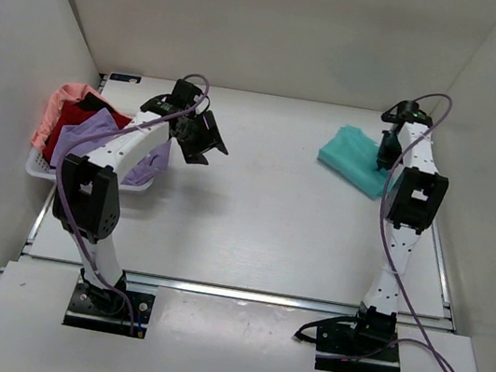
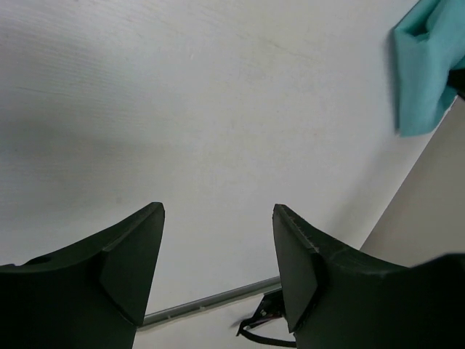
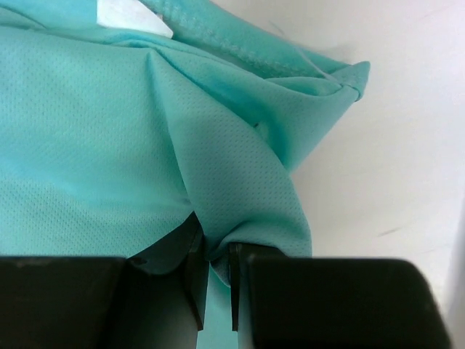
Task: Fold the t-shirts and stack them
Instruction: Put the neatly folded tshirt into the corner of the board with the right arm
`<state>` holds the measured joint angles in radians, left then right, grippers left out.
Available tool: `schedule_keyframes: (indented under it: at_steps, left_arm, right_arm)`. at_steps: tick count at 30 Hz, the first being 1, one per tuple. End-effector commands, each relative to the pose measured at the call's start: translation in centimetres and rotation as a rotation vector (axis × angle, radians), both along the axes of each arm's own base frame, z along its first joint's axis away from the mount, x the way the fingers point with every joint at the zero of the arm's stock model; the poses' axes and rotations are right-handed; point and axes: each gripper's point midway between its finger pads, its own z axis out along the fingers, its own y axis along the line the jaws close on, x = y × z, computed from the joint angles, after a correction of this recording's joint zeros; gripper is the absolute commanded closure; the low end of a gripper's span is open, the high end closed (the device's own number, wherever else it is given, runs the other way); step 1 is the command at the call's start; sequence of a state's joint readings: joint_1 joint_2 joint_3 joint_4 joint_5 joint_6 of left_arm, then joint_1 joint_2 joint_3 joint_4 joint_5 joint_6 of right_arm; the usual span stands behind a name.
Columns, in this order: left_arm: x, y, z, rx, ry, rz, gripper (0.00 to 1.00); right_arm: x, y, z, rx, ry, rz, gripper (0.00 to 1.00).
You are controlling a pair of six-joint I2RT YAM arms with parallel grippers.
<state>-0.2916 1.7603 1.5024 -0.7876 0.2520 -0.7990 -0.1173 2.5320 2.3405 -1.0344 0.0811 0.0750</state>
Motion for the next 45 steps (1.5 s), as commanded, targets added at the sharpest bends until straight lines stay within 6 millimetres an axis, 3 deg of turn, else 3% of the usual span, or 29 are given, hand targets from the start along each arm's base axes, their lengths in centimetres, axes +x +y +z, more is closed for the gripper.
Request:
schedule_keyframes:
  at_steps: [1, 2, 5, 9, 13, 15, 21, 22, 24, 25, 26, 27, 28, 29, 30, 34, 35, 38, 39, 41, 43, 44, 45]
  left_arm:
    - [-1.5, -1.7, 0.2, -0.021, 0.002, -0.068, 0.28]
    - [-2.3, -2.0, -0.7, -0.01, 0.03, -0.081, 0.29]
    - [-4.0, -2.7, -2.2, -0.016, 0.079, -0.114, 0.3]
    - [-5.8, -3.0, -3.6, -0.007, 0.121, -0.156, 0.31]
    - [-6.5, -3.1, -4.6, 0.004, 0.149, -0.167, 0.32]
    - [-6.6, -3.7, -4.7, -0.003, 0.153, -0.184, 0.33]
    - [-7.0, -5.2, -5.5, -0.003, 0.16, -0.228, 0.33]
    - [-7.0, -5.1, -5.9, 0.0, 0.169, -0.222, 0.32]
    - [-7.3, -5.5, -5.9, 0.005, 0.169, -0.23, 0.33]
    - [-7.1, -5.6, -5.7, 0.0, 0.16, -0.233, 0.33]
    - [-7.3, -5.7, -5.9, -0.001, 0.166, -0.237, 0.33]
    - [-7.3, -5.8, -5.8, 0.004, 0.163, -0.236, 0.33]
    - [-7.0, -6.0, -5.6, 0.008, 0.146, -0.241, 0.34]
    - [-7.2, -6.2, -5.6, 0.007, 0.146, -0.245, 0.33]
    - [-7.0, -6.2, -5.3, 0.003, 0.143, -0.24, 0.33]
    - [-7.3, -6.3, -4.7, 0.005, 0.111, -0.243, 0.33]
    - [-7.4, -6.2, -4.4, -0.001, 0.099, -0.241, 0.33]
    - [-7.2, -5.9, -3.2, -0.021, 0.06, -0.213, 0.33]
    - [-7.4, -5.8, -3.0, -0.025, 0.058, -0.21, 0.33]
    - [-7.2, -5.4, -1.5, -0.024, 0.012, -0.192, 0.33]
    - [-7.1, -5.0, -0.6, -0.025, -0.004, -0.182, 0.33]
    - [-7.1, -4.7, 0.2, -0.03, -0.025, -0.177, 0.32]
    - [-7.0, -4.2, 1.1, -0.032, -0.044, -0.166, 0.33]
  right_arm:
    - [2.2, -2.9, -0.3, -0.104, -0.044, 0.074, 1.0]
    - [3.1, -4.4, 0.8, -0.134, -0.078, 0.074, 1.0]
    - [5.0, -6.1, 0.5, -0.192, -0.126, 0.103, 1.0]
    - [7.4, -9.2, 2.2, -0.326, -0.212, 0.096, 0.99]
    - [9.2, -12.8, 3.6, -0.455, -0.289, 0.036, 1.0]
    - [9.8, -14.4, 2.7, -0.487, -0.303, 0.035, 1.0]
    - [11.8, -18.0, 3.3, -0.538, -0.419, 0.005, 1.0]
    - [12.4, -18.0, 4.4, -0.531, -0.46, -0.001, 1.0]
    - [13.3, -18.2, 5.1, -0.522, -0.518, 0.01, 0.76]
    - [13.8, -18.2, 6.0, -0.537, -0.544, 0.031, 0.71]
    - [14.5, -17.9, 7.0, -0.542, -0.58, 0.056, 0.59]
    - [15.4, -17.4, 8.3, -0.554, -0.634, 0.062, 0.39]
    - [16.0, -17.5, 10.2, -0.585, -0.682, 0.08, 0.29]
    - [16.3, -17.3, 10.6, -0.583, -0.701, 0.097, 0.28]
    - [16.8, -17.1, 13.1, -0.591, -0.765, 0.097, 0.26]
    - [17.0, -15.2, 19.4, -0.553, -0.884, 0.172, 0.26]
    - [17.1, -14.6, 19.8, -0.536, -0.894, 0.183, 0.26]
    - [15.3, -12.3, 26.8, -0.513, -0.962, 0.195, 0.26]
    - [14.9, -11.6, 26.9, -0.487, -0.949, 0.204, 0.26]
    - [13.0, -8.5, 30.4, -0.421, -0.97, 0.259, 0.26]
    - [10.5, -6.1, 32.2, -0.346, -0.966, 0.298, 0.13]
    - [7.8, -5.2, 36.6, -0.347, -1.022, 0.301, 0.04]
    - [7.0, -3.9, 34.0, -0.279, -0.964, 0.302, 0.01]
